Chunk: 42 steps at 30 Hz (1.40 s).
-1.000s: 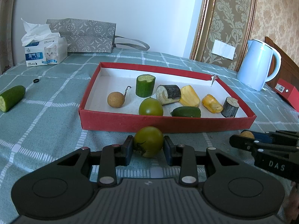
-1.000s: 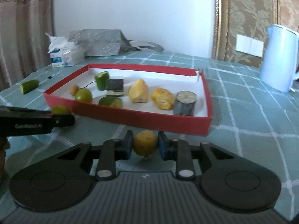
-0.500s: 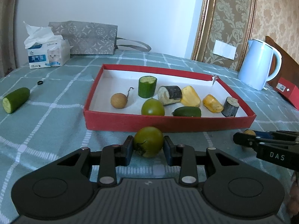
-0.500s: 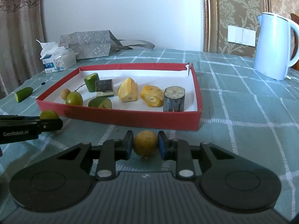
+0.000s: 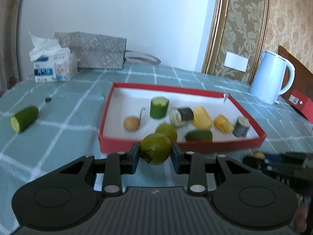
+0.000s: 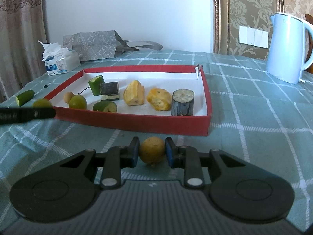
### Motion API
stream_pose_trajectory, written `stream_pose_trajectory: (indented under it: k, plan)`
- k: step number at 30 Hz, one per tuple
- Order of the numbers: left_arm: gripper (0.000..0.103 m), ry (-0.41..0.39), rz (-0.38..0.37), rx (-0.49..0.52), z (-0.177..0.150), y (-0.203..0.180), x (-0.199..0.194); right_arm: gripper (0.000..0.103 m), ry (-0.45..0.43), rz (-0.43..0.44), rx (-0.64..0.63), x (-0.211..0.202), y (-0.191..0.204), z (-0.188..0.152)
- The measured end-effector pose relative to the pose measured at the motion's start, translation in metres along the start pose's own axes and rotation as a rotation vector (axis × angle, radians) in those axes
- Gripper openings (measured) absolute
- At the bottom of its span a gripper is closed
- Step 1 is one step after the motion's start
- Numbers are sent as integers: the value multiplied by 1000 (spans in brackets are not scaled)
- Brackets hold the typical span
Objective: Organize fruits
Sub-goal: 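Lower the citrus into the tray and open the left tool while the right tool carries the yellow fruit, then lower the small yellow fruit into the tray and open the right tool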
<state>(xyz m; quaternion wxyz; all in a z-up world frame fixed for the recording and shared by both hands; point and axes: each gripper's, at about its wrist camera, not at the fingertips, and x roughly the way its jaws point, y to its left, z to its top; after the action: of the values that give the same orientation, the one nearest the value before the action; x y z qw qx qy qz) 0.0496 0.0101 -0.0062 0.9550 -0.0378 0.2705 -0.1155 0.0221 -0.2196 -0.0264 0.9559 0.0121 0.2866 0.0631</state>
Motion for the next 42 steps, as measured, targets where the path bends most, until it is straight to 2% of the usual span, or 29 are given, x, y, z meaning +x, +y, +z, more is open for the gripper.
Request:
stream_pose_trajectory:
  k: [13,21,27,29,30,31,35,37,42]
  plan:
    - [33,2,33,17,40,-1,52,27,12,-6,-3,3,-1,0]
    - [33,45,48,36,43,-4,85,27,24,-4,8,7,-2,2]
    - [34,46,78,49,43,-3,91,27,24,-4,7,8,-2,2]
    - [46,49,83,36,43,-1,92,27,24,-2,9,8,-2,2]
    - [60,50,87,22,43,1,92,27,24,-3,8,8,-2,2]
    - [67,44,91,13,43,2,91,27,24,-3,8,8,-2,2]
    - [68,6,105,-5,44,7,83,27,23,-2,10,8,-2,2]
    - [73,0,112,-7,43,7,80,27,23,-2,10,8,-2,2]
    - [73,-25,132,-18,37,10,63,27,16,-7,14,7,-3,1]
